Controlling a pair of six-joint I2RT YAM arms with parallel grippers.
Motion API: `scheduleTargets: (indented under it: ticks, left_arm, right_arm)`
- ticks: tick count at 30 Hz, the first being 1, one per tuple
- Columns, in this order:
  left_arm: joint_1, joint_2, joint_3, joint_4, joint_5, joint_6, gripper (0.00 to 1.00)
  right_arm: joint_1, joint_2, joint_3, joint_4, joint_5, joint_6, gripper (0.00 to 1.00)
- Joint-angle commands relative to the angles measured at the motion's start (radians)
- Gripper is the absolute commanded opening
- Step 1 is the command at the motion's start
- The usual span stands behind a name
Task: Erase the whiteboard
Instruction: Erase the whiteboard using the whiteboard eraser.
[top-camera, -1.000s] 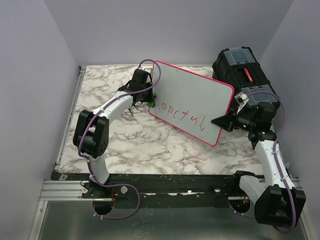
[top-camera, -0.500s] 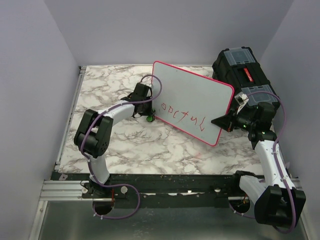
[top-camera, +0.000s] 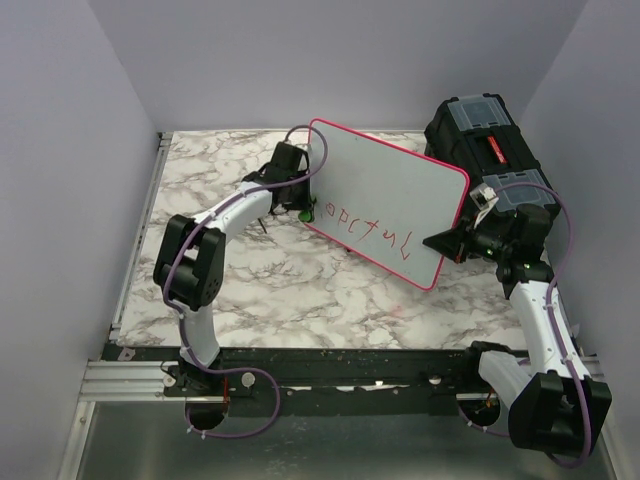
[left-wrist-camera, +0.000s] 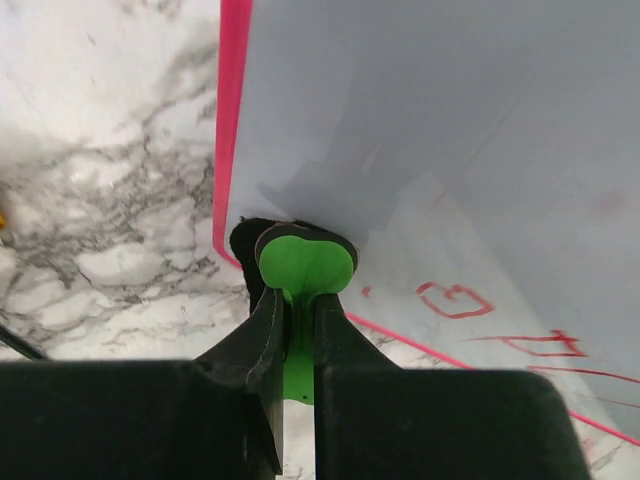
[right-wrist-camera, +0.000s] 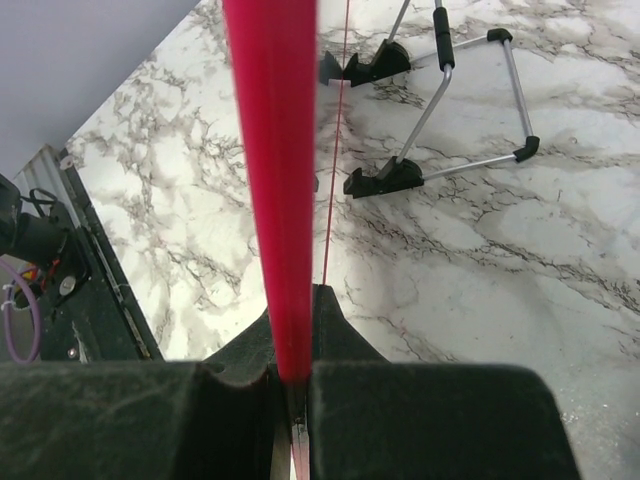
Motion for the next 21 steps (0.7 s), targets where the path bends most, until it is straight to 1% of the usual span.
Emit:
scheduleTargets:
  ticks: [1, 5, 11, 14, 17, 21]
  left_arm:
    - [0.019, 0.005, 0.136, 0.013, 0.011, 0.0, 0.0]
    - [0.023, 0.004, 0.11, 0.026, 0.011, -0.003, 0.0]
    - [0.016, 0.019, -0.042, 0.105, 0.058, -0.029, 0.0]
    - [-0.011, 0.024, -0.122, 0.146, 0.072, -0.032, 0.0]
    - [-0.033, 0.019, -0.164, 0.173, 0.067, -0.035, 0.0]
    - [-0.032, 0.017, -0.119, 0.149, 0.066, -0.038, 0.0]
  right_arm:
    - [0.016, -0.034, 0.025, 0.042, -0.21, 0.016, 0.01]
    - [0.015, -0.032, 0.028, 0.043, -0.215, 0.015, 0.01]
    - [0.016, -0.034, 0.027, 0.042, -0.218, 0.015, 0.0]
    - [0.015, -0.031, 0.027, 0.043, -0.218, 0.016, 0.0]
    - [0.015, -0.031, 0.025, 0.042, -0.218, 0.016, 0.0]
    - [0.016, -0.03, 0.025, 0.043, -0.215, 0.016, 0.0]
